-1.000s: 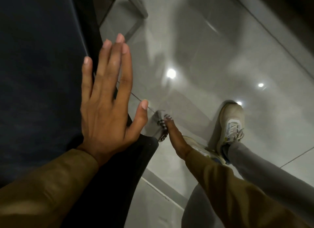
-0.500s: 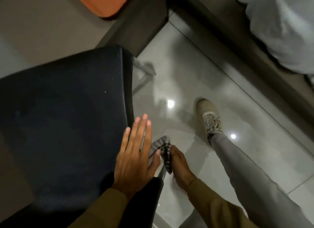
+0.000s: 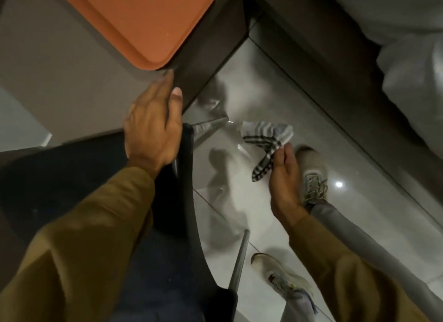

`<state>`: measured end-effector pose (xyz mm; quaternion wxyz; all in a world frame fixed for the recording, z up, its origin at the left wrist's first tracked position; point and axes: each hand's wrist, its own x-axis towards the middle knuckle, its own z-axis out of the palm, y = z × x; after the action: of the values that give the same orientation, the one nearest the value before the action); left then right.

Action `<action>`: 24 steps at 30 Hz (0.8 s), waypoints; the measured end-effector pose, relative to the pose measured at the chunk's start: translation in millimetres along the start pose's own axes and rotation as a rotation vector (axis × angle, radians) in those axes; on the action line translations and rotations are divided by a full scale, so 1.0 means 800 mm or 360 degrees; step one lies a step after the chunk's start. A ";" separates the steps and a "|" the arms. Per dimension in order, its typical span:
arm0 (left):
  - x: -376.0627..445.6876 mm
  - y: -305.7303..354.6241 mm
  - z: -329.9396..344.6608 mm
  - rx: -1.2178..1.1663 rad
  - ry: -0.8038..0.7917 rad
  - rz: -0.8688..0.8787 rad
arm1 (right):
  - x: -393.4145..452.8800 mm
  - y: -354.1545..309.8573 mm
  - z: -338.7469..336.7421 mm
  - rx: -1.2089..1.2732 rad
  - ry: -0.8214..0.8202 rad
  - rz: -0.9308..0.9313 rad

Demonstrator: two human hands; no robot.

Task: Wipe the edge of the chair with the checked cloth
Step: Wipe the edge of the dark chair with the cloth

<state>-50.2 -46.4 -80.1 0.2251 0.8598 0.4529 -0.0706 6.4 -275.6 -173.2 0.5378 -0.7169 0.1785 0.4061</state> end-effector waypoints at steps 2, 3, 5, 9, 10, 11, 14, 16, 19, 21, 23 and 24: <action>-0.016 0.000 0.002 -0.0049 0.0082 0.0048 | -0.015 -0.011 0.024 -0.0059 -0.0123 -0.0075; -0.019 -0.001 0.003 -0.0054 0.0103 0.0064 | -0.024 -0.017 0.040 -0.0067 -0.0205 -0.0097; -0.017 -0.001 0.005 -0.0017 0.0150 0.0067 | -0.046 -0.038 0.077 -0.0067 -0.0423 -0.0095; -0.014 0.002 0.005 0.0055 0.0129 0.0069 | -0.062 -0.037 0.135 0.0019 -0.0740 -0.0083; -0.013 0.001 0.005 0.0071 0.0120 0.0079 | -0.050 -0.030 0.143 0.0030 -0.0738 -0.0040; -0.012 0.000 0.006 0.0076 0.0120 0.0101 | -0.034 -0.026 0.150 0.0070 -0.0709 -0.0015; -0.012 -0.007 0.011 0.0077 0.0138 0.0151 | 0.034 0.001 0.170 0.0190 -0.0616 0.0127; -0.013 -0.009 0.013 0.0072 0.0151 0.0147 | 0.094 0.030 0.189 0.0166 -0.0575 0.0284; -0.013 -0.009 0.013 0.0032 0.0160 0.0148 | 0.161 0.089 0.195 0.0138 -0.0635 0.0415; -0.012 -0.009 0.014 0.0036 0.0171 0.0147 | 0.138 0.072 0.185 0.0162 -0.0659 0.0446; -0.013 -0.009 0.012 0.0048 0.0169 0.0134 | 0.064 0.000 0.166 0.0214 -0.0761 0.0399; -0.013 -0.007 0.012 0.0039 0.0161 0.0125 | 0.028 -0.021 0.152 0.0247 -0.0835 0.0346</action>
<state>-60.4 -55.7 -86.7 0.1938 0.8820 0.4288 -0.0237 -15.8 -153.9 -191.4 0.5721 -0.5208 0.1398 0.6180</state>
